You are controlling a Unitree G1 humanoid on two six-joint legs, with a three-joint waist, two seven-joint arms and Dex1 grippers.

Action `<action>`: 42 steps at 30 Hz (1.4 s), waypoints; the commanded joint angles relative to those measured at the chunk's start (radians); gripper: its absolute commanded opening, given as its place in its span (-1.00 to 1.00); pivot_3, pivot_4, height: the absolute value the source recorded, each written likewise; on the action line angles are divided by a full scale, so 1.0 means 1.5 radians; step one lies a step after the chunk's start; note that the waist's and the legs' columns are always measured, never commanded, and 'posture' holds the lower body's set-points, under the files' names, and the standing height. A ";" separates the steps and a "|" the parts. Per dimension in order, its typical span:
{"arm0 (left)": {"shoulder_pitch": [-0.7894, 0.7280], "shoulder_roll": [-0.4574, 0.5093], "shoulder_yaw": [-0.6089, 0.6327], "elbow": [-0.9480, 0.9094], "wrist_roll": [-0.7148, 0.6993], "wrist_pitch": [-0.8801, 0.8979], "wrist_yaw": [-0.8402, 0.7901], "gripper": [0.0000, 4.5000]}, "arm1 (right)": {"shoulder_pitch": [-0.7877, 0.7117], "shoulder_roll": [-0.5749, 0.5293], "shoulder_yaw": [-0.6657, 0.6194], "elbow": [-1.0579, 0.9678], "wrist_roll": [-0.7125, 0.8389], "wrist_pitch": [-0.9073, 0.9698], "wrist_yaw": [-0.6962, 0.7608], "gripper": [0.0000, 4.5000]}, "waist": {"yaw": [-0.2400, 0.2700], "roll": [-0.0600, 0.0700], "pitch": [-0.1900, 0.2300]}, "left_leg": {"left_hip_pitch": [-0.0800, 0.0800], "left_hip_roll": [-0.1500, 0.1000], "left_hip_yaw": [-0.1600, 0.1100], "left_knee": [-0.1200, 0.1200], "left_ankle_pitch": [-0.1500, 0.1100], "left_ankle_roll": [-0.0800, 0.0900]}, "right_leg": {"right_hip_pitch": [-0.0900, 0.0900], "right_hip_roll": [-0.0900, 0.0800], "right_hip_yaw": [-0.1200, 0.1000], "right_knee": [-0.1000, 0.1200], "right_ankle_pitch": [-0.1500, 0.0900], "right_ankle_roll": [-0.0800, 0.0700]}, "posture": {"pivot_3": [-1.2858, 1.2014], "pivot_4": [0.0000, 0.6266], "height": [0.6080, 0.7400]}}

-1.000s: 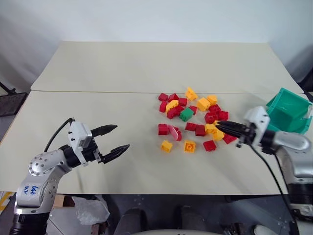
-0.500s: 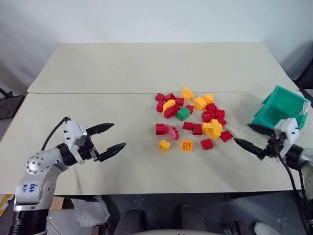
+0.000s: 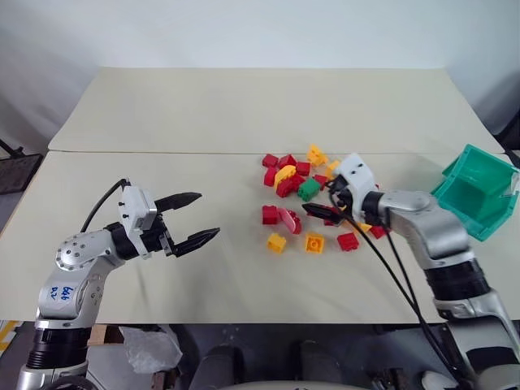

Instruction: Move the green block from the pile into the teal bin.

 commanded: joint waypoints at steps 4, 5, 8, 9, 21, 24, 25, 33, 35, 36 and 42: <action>0.029 -0.002 0.026 -0.036 -0.005 -0.006 0.029 1.00 | -0.061 0.068 -0.006 0.084 -0.058 -0.076 -0.059 0.99 | -0.001 0.000 0.000 | 0.000 0.001 0.000 0.000 0.000 0.000 | -0.001 0.000 0.000 0.001 0.000 0.000 | 0.03 -0.52 1.00; 0.035 -0.003 0.028 -0.040 -0.006 -0.006 0.034 1.00 | -0.068 0.077 -0.005 0.093 -0.061 -0.079 -0.060 0.99 | -0.002 0.000 0.000 | 0.000 0.001 0.000 0.000 0.000 0.000 | -0.001 0.001 0.000 0.001 0.000 0.000 | 0.03 -0.52 1.00; 0.050 -0.009 0.030 -0.055 -0.011 -0.005 0.045 1.00 | -0.077 0.093 -0.006 0.108 -0.066 -0.074 -0.057 0.92 | -0.004 0.000 0.000 | 0.000 0.001 0.000 0.001 0.000 0.000 | -0.001 0.001 0.000 0.001 0.000 0.000 | 0.03 -0.52 1.00; 0.052 -0.011 0.030 -0.060 -0.011 -0.004 0.048 1.00 | -0.078 0.092 -0.005 0.109 -0.067 -0.069 -0.050 0.83 | -0.003 0.000 0.000 | 0.000 0.001 0.000 0.001 0.000 0.000 | -0.001 0.001 0.000 0.001 0.000 0.000 | 0.03 -0.52 1.00; 0.023 -0.015 0.024 -0.050 -0.013 -0.008 0.049 1.00 | -0.049 0.040 -0.109 0.031 0.018 -0.109 0.053 -0.05 | -0.001 0.000 0.000 | 0.000 0.001 0.000 0.001 0.000 0.000 | -0.001 0.001 0.000 0.001 0.000 0.000 | 0.03 -0.52 1.00; -0.009 -0.028 -0.015 -0.051 -0.017 -0.002 0.025 1.00 | -0.005 0.009 -0.219 -0.018 0.098 -0.140 0.096 -0.05 | 0.005 0.000 0.000 | -0.001 0.001 0.000 0.001 0.000 0.000 | 0.000 0.001 0.000 0.001 0.000 0.000 | 0.03 -0.52 1.00; -0.015 -0.030 -0.023 -0.051 -0.018 -0.001 0.017 1.00 | 0.006 0.001 -0.240 -0.026 0.111 -0.145 0.098 -0.05 | 0.007 0.000 0.000 | -0.001 0.000 0.000 0.001 0.000 0.000 | 0.000 0.001 0.000 0.001 0.000 0.001 | 0.03 -0.52 1.00; -0.131 -0.067 -0.157 0.015 0.045 -0.057 -0.074 1.00 | 0.147 -0.074 -0.445 -0.021 0.069 -0.307 -0.027 -0.05 | 0.011 0.000 0.000 | 0.000 -0.001 0.002 0.001 0.000 0.000 | 0.001 0.002 0.000 -0.001 0.001 0.001 | 0.03 -0.52 1.00; -0.159 -0.086 -0.175 0.045 0.055 -0.069 -0.083 1.00 | 0.164 -0.107 -0.456 0.022 0.026 -0.346 -0.062 -0.05 | 0.010 0.000 0.000 | 0.001 -0.001 0.004 0.001 0.000 0.000 | 0.001 0.002 0.001 0.000 0.001 0.001 | 0.03 -0.52 1.00; -0.172 -0.095 -0.181 0.061 0.059 -0.072 -0.083 1.00 | 0.167 -0.120 -0.455 0.048 0.010 -0.361 -0.075 -0.05 | 0.009 0.000 0.000 | 0.001 -0.001 0.005 0.001 0.001 0.000 | 0.001 0.002 0.001 0.000 0.001 0.001 | 0.03 -0.52 1.00; -0.228 -0.143 -0.178 0.127 0.092 -0.089 -0.031 1.00 | 0.119 -0.160 -0.432 0.198 -0.058 -0.392 -0.165 -0.05 | -0.003 0.000 0.000 | 0.003 0.000 0.007 0.000 0.001 0.000 | 0.001 0.002 0.003 0.000 0.001 0.001 | 0.03 -0.52 1.00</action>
